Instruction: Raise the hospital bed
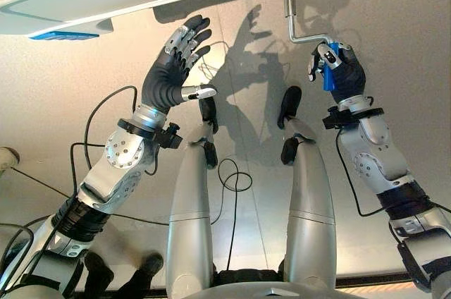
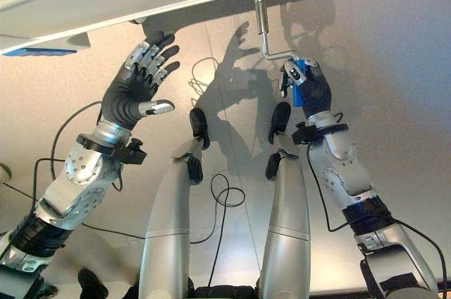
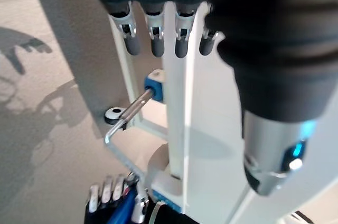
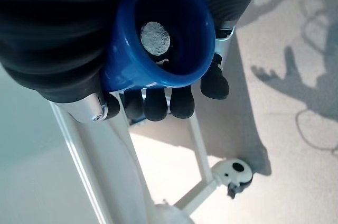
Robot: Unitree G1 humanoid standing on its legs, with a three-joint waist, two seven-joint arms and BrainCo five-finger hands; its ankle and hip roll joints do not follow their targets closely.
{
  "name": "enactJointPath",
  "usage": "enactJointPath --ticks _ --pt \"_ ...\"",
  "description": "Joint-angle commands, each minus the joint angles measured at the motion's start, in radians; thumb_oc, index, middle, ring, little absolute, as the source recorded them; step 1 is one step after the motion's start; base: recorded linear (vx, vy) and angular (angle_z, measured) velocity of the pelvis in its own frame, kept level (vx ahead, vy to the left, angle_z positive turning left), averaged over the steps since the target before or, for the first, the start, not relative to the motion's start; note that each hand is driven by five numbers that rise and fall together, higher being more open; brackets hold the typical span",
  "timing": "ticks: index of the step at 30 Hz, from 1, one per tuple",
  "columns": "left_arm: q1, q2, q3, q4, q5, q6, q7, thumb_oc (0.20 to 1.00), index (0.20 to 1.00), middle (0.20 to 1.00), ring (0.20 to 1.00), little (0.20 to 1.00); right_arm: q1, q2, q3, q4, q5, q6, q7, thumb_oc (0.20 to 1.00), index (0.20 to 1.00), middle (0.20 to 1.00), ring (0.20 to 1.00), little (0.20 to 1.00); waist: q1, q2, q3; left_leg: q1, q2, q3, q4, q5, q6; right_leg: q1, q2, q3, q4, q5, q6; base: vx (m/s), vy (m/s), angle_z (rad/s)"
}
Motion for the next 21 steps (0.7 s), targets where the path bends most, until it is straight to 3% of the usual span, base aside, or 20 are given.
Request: enactJointPath --ticks 1,6,7,8,10,11,12,13,14,15,17,18,19,21 --pt "0.051 -0.024 0.048 -0.117 -0.010 -0.064 -0.033 1.000 1.000 1.000 1.000 1.000 -0.084 -0.051 -0.181 -0.086 -0.018 -0.182 -0.087 0.200 0.200 0.200 0.200 0.200 -0.022 0.010 -0.028 0.041 -0.001 -0.020 -0.119 0.057 -0.033 0.057 0.007 -0.010 0.003 0.007 0.078 0.00 0.000 0.00" --pt "0.053 -0.025 0.053 -0.124 -0.021 -0.069 -0.043 1.000 1.000 1.000 1.000 1.000 -0.105 -0.092 -0.209 -0.004 -0.060 -0.181 -0.139 0.200 0.200 0.200 0.200 0.200 -0.021 0.009 -0.028 0.049 0.001 -0.021 -0.124 0.056 -0.034 0.064 0.008 -0.008 -0.001 0.007 0.078 -0.01 -0.002 0.00" --pt "0.048 -0.026 0.051 -0.124 -0.025 -0.071 -0.048 1.000 1.000 1.000 1.000 1.000 -0.124 -0.100 -0.216 0.041 -0.070 -0.182 -0.153 0.200 0.200 0.200 0.200 0.200 -0.020 0.011 -0.028 0.029 0.003 -0.014 -0.134 0.090 -0.026 0.046 0.008 -0.014 -0.014 0.037 0.068 0.00 0.000 0.00" --pt "0.050 -0.027 0.049 -0.123 -0.026 -0.071 -0.048 1.000 1.000 1.000 1.000 1.000 -0.122 -0.100 -0.214 0.042 -0.070 -0.182 -0.153 0.200 0.200 0.200 0.200 0.200 -0.020 0.011 -0.028 0.047 0.002 -0.021 -0.128 0.062 -0.034 0.061 0.009 -0.007 -0.004 0.011 0.077 -0.06 -0.008 -0.03" --pt "0.035 -0.030 0.036 -0.127 -0.031 -0.075 -0.052 1.000 1.000 1.000 1.000 1.000 -0.180 -0.132 -0.198 0.152 -0.118 -0.163 -0.194 0.200 0.200 0.200 0.200 0.200 -0.015 0.015 -0.028 0.030 0.002 -0.016 -0.135 0.089 -0.028 0.046 0.008 -0.013 -0.017 0.037 0.066 0.00 -0.010 -0.05" --pt "0.035 -0.035 0.031 -0.126 -0.032 -0.075 -0.052 1.000 1.000 1.000 1.000 1.000 -0.205 -0.140 -0.184 0.195 -0.128 -0.156 -0.206 0.200 0.200 0.200 0.200 0.200 -0.012 0.018 -0.028 0.046 0.002 -0.024 -0.129 0.061 -0.034 0.059 0.010 -0.008 -0.004 0.010 0.075 0.00 -0.004 -0.05" --pt "0.033 -0.035 0.033 -0.127 -0.031 -0.076 -0.052 1.000 1.000 1.000 1.000 1.000 -0.208 -0.141 -0.184 0.195 -0.128 -0.157 -0.206 0.200 0.200 0.200 0.200 0.200 -0.013 0.019 -0.028 0.028 0.003 -0.016 -0.136 0.089 -0.027 0.043 0.008 -0.015 -0.015 0.036 0.066 0.06 -0.003 -0.06" --pt "0.028 -0.042 0.019 -0.128 -0.029 -0.077 -0.052 1.000 1.000 1.000 1.000 1.000 -0.248 -0.150 -0.160 0.283 -0.156 -0.139 -0.226 0.200 0.200 0.200 0.200 0.200 -0.007 0.024 -0.028 0.042 0.002 -0.025 -0.129 0.061 -0.034 0.055 0.011 -0.009 -0.001 0.009 0.073 -0.05 0.007 -0.03" --pt "0.027 -0.044 0.018 -0.131 -0.029 -0.076 -0.052 1.000 1.000 1.000 1.000 1.000 -0.263 -0.152 -0.154 0.302 -0.163 -0.130 -0.230 0.200 0.200 0.200 0.200 0.200 -0.005 0.026 -0.028 0.022 0.003 -0.017 -0.134 0.090 -0.027 0.037 0.009 -0.016 -0.008 0.034 0.064 0.06 0.001 -0.04" --pt "0.028 -0.045 0.009 -0.132 -0.027 -0.075 -0.052 1.000 1.000 1.000 1.000 1.000 -0.285 -0.156 -0.132 0.371 -0.184 -0.114 -0.236 0.200 0.200 0.200 0.200 0.200 -0.001 0.031 -0.028 0.038 0.001 -0.025 -0.125 0.061 -0.035 0.050 0.010 -0.008 0.006 0.007 0.072 -0.05 0.009 -0.01" --pt "0.022 -0.041 0.005 -0.135 -0.022 -0.075 -0.051 1.000 1.000 1.000 1.000 1.000 -0.314 -0.173 -0.108 0.419 -0.246 -0.092 -0.263 0.200 0.200 0.200 0.200 0.200 0.003 0.034 -0.028 0.018 0.002 -0.018 -0.133 0.090 -0.027 0.032 0.008 -0.015 -0.003 0.033 0.063 0.00 0.000 0.00" --pt "0.019 -0.039 -0.009 -0.138 -0.024 -0.074 -0.054 1.000 1.000 1.000 1.000 1.000 -0.346 -0.179 -0.073 0.500 -0.263 -0.064 -0.261 0.200 0.200 0.200 0.200 0.200 0.007 0.038 -0.028 0.033 0.001 -0.025 -0.127 0.062 -0.035 0.045 0.008 -0.009 0.008 0.006 0.071 0.00 0.000 0.00" --pt "0.009 -0.036 -0.019 -0.142 -0.022 -0.075 -0.055 1.000 1.000 1.000 1.000 1.000 -0.378 -0.183 -0.050 0.568 -0.291 -0.049 -0.271 0.200 0.200 0.200 0.200 0.200 0.012 0.042 -0.028 0.011 0.000 -0.018 -0.132 0.092 -0.027 0.025 0.006 -0.015 -0.001 0.033 0.061 0.00 0.000 0.00" --pt "0.000 -0.041 -0.033 -0.144 -0.026 -0.075 -0.056 1.000 1.000 1.000 1.000 1.000 -0.421 -0.181 -0.009 0.665 -0.275 -0.034 -0.251 0.200 0.200 0.200 0.200 0.200 0.016 0.046 -0.028 0.002 0.000 -0.018 -0.130 0.092 -0.027 0.018 0.004 -0.017 0.003 0.033 0.061 0.00 0.006 0.01"
